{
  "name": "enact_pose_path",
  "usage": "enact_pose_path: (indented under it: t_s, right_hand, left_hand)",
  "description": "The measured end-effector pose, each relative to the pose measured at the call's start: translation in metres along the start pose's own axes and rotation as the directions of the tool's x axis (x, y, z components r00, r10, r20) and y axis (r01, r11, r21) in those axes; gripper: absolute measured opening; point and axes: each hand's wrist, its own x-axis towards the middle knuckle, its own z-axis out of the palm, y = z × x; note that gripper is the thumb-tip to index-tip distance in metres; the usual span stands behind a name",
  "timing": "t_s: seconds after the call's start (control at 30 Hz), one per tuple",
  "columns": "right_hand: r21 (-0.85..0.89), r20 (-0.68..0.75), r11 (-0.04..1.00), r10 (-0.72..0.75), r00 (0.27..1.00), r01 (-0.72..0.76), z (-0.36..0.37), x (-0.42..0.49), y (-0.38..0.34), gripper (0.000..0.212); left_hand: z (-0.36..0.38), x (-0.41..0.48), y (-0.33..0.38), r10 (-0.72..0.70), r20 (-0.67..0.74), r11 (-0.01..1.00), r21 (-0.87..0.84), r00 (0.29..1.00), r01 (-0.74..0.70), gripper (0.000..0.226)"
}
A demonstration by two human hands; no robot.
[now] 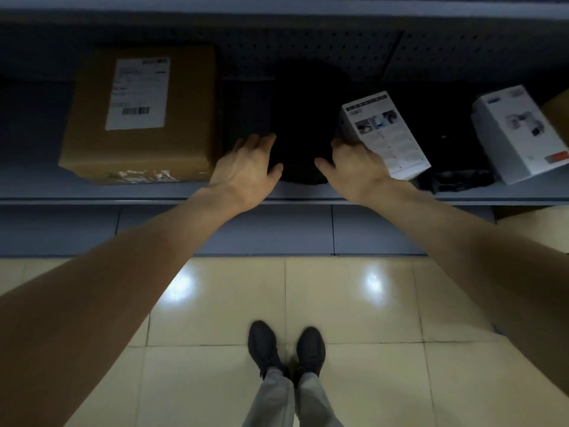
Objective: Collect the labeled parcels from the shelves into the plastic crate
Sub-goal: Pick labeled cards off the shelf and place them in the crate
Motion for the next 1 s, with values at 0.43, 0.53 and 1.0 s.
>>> enact_pose_path:
  t_s: [0.43, 0.53, 1.0]
  right_hand:
    - [0.696, 0.162, 0.663, 0.230, 0.960, -0.277, 0.038, -0.010, -0.004, 0.044]
    - [0.793, 0.203, 0.525, 0.250, 0.947, -0.309, 0.045, -0.035, 0.000, 0.037]
    - [0.929, 0.276, 0.114, 0.421, 0.864, -0.352, 0.039, -0.033, 0.019, 0.061]
  left_hand:
    - [0.039, -0.014, 0.032, -0.207, 0.041, 0.874, -0.442, 0.978, 0.203, 0.071]
    - [0.045, -0.040, 0.041, -0.226, 0.072, 0.834, -0.501, 0.972, 0.231, 0.071]
    - [0.057, -0.063, 0.046, -0.256, 0.202, 0.568, -0.760, 0.945, 0.317, 0.071]
